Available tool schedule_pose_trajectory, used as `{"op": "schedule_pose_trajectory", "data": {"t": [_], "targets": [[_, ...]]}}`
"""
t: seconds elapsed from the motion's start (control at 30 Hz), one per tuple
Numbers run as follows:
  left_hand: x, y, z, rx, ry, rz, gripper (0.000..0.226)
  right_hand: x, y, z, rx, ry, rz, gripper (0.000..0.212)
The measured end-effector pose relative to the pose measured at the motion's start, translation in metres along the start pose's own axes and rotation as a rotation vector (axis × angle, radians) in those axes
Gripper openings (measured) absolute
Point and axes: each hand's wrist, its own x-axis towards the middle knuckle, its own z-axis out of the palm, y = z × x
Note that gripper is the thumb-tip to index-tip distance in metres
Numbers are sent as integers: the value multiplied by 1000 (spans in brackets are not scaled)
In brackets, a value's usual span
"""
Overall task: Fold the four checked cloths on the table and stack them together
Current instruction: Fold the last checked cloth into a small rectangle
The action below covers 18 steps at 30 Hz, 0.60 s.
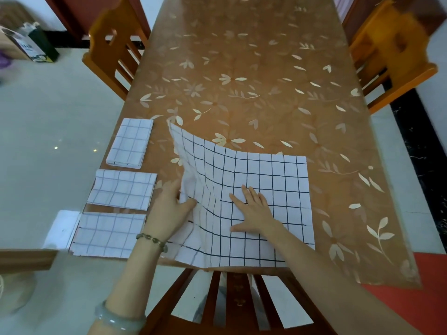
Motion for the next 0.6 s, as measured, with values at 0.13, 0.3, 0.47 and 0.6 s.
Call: {"op": "schedule_pose_trajectory", "data": {"t": [0.13, 0.3, 0.47, 0.6], "targets": [[-9, 33, 25, 63, -54, 88, 32, -11, -1, -14, 442, 69, 19, 85], [-11, 57, 73, 269, -101, 167, 58, -45, 17, -55, 1193, 443, 306, 29], [-12, 74, 137, 381, -142, 213, 57, -76, 41, -95, 1761, 309, 327, 43], [-15, 80, 185, 513, -216, 230, 60, -84, 52, -98, 1695, 314, 376, 16]]}}
